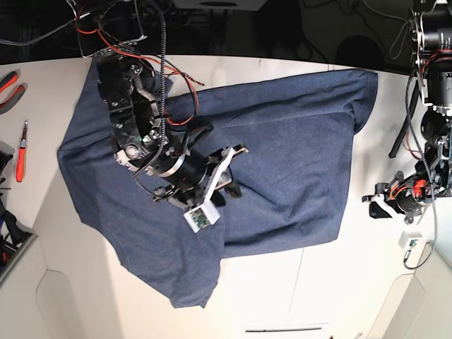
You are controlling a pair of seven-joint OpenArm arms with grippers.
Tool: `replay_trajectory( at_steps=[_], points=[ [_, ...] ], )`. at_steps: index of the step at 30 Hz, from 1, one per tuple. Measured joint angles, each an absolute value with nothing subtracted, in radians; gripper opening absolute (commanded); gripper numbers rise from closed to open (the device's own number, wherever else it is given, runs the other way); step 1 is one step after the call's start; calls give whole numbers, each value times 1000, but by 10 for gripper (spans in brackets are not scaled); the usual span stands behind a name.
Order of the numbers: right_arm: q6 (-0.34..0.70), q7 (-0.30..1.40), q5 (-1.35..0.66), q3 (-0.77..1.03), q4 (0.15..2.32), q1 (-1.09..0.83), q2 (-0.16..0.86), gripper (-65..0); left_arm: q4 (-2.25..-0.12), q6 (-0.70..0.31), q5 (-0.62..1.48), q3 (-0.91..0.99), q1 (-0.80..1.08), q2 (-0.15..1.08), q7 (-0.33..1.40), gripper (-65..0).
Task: Layout the t-shirt on the table in an organized manner, then fold the t-shirt properly
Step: 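Lower the right gripper onto the shirt middle and grasp fabric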
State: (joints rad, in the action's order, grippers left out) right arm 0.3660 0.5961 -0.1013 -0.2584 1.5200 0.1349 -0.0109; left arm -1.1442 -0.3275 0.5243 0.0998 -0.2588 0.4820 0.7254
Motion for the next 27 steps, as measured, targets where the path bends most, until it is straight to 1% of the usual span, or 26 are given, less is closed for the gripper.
replay_trajectory(
  at_steps=[3,5,6,7,8,10,12,13,17,25,26,27],
  points=[
    [318,590,1,-346,1452,142,-8,-457,-997,-405,622,100,-334,468,754,-379],
    [291,591,59,-365,1373,142,-5,-457,-928,-461,680,101,-368,469,777,-379],
    [283,586,79,-365,1328,142,-3,-457,-903,-474,694,101,-381,469,779,-378],
    [269,572,97,-365,1286,141,-2,-457,-882,-478,691,101,-393,469,778,-377],
    [255,516,115,-359,1253,136,-2,-457,-866,-477,690,101,-402,469,770,-375],
    [247,464,119,-347,1209,143,0,-457,-854,-476,688,101,-416,468,747,-345],
    [247,449,116,-332,1180,150,0,-457,-854,-476,686,101,-424,468,747,-319],
    [247,445,114,-327,1173,151,0,-457,-854,-477,686,101,-425,467,747,-318],
    [250,435,113,-324,1171,150,0,-457,-854,-477,683,102,-426,444,747,-318],
    [250,435,113,-324,1170,150,0,-457,-853,-479,662,102,-424,352,739,-322],
    [250,434,113,-324,1170,150,0,-457,-853,-479,649,102,-424,348,731,-338],
    [250,435,113,-324,1170,150,0,-457,-852,-479,643,102,-424,346,725,-370]
  ],
)
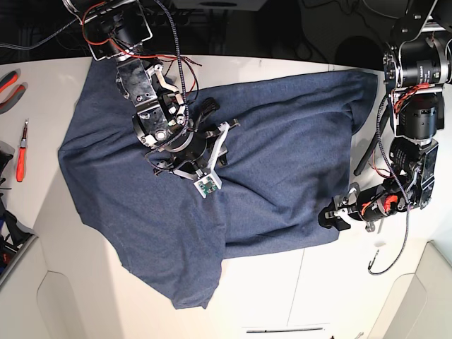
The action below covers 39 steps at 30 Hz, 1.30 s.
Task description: Layout the t-shirt on the table in an organized manner, then fold the t-shirt properly
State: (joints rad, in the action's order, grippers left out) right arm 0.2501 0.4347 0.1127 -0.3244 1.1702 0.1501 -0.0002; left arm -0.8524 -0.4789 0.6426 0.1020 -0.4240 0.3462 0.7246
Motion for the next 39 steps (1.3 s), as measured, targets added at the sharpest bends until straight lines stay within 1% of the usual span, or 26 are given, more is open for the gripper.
replay_trajectory(
  at_steps=[3,4,6,7,8,9,11,12,13,16,24,31,32,33,34,37,38,39],
  points=[
    [250,434,113,-324,1170,150,0,-457,-852,-479,641,102,-424,340,709,-489],
    [250,434,113,-324,1170,150,0,-457,-852,-479,641,102,-424,338,701,-508],
    [250,434,113,-324,1170,150,0,-457,-852,-479,641,102,-424,337,690,-508],
    [250,434,113,-324,1170,150,0,-457,-852,-479,632,102,-426,338,691,-501],
    [250,434,113,-324,1170,150,0,-457,-852,-479,600,102,-429,338,690,-479],
    [250,434,113,-324,1170,150,0,-457,-852,-479,567,102,-434,338,690,-434],
    [250,435,113,-324,1170,150,0,-457,-852,-479,511,102,-444,338,687,-323],
    [250,434,113,-324,1170,150,0,-457,-852,-479,482,102,-448,338,682,-282],
    [250,434,113,-324,1170,150,0,-457,-852,-479,459,102,-449,338,663,-266],
    [250,434,113,-324,1170,150,0,-457,-852,-479,434,102,-440,338,634,-266],
    [250,435,113,-324,1170,150,0,-457,-841,-471,449,102,-414,338,634,-267],
    [250,434,113,-324,1169,150,0,-457,-757,-480,464,103,-417,339,581,-268],
    [250,435,113,-324,1169,150,0,-457,-751,-480,464,104,-419,339,576,-275],
    [250,434,113,-324,1169,150,0,-457,-750,-480,465,104,-419,339,575,-302],
    [250,434,113,-324,1169,150,0,-457,-750,-484,474,104,-419,339,575,-351],
    [250,434,113,-324,1169,150,0,-457,-748,-556,530,104,-416,338,562,-571],
    [250,434,113,-324,1169,150,0,-457,-749,-586,565,104,-413,338,548,-627],
    [250,434,113,-324,1169,150,0,-457,-754,-614,597,104,-413,338,546,-650]
  ],
)
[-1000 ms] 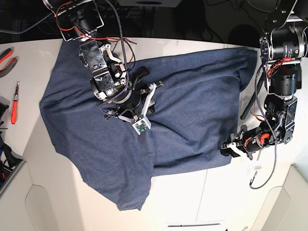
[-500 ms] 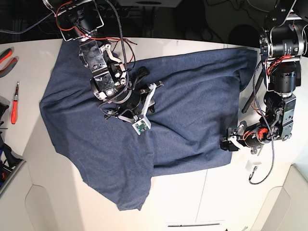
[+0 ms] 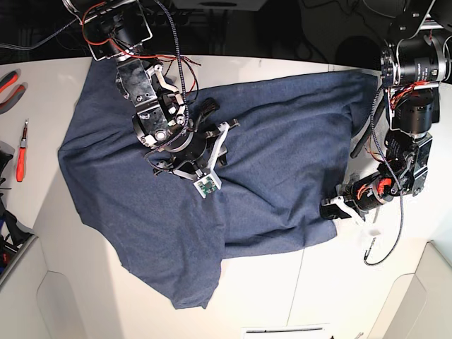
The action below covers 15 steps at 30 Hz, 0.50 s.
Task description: Layout the t-shirt on the table in an organized manner, then fold the t-shirt properly
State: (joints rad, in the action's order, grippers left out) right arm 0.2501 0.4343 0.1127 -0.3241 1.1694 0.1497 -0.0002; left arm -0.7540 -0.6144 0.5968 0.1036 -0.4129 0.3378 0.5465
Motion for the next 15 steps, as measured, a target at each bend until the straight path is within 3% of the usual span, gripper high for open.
replay_trajectory(
  at_steps=[4,11,15],
  points=[
    [250,434,113,-324,1169,150,0,-457,-814,-682,674,103,-416,336,545,-650],
    [250,434,113,-324,1169,150,0,-457,-926,-682,678,94,-419,310,658,-650],
    [250,434,112,-324,1169,150,0,-457,-928,-682,678,-7,-411,299,680,-650]
  ],
)
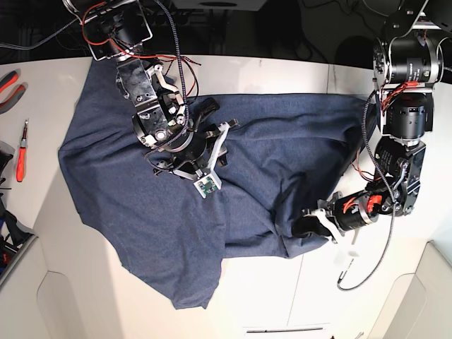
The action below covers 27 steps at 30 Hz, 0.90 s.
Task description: Layout the t-shirt on the table in an organized manner, then fold the t-shirt properly
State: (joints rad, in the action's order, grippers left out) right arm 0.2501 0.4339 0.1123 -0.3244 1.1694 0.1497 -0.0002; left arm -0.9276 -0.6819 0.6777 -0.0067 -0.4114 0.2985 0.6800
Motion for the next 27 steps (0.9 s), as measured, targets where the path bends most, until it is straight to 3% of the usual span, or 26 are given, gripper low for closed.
replay_trajectory(
  at_steps=[7,10,12,17,23,27],
  points=[
    [250,434,112,-324,1169,150,0,-457,-929,-685,557,-280,-408,280,638,-645],
    [250,434,113,-324,1169,150,0,-457,-934,-686,471,-337,-408,260,631,-415],
    [250,434,113,-324,1169,150,0,-457,-934,-689,467,-346,-408,249,631,-358],
    [250,434,113,-324,1169,150,0,-457,-982,-689,482,-330,-402,247,640,-358],
    [250,437,113,-324,1169,150,0,-457,-1122,-688,693,-191,-396,246,639,-358],
    [250,437,113,-324,1169,149,0,-457,-1168,-688,722,-93,-397,247,656,-358]
  ],
)
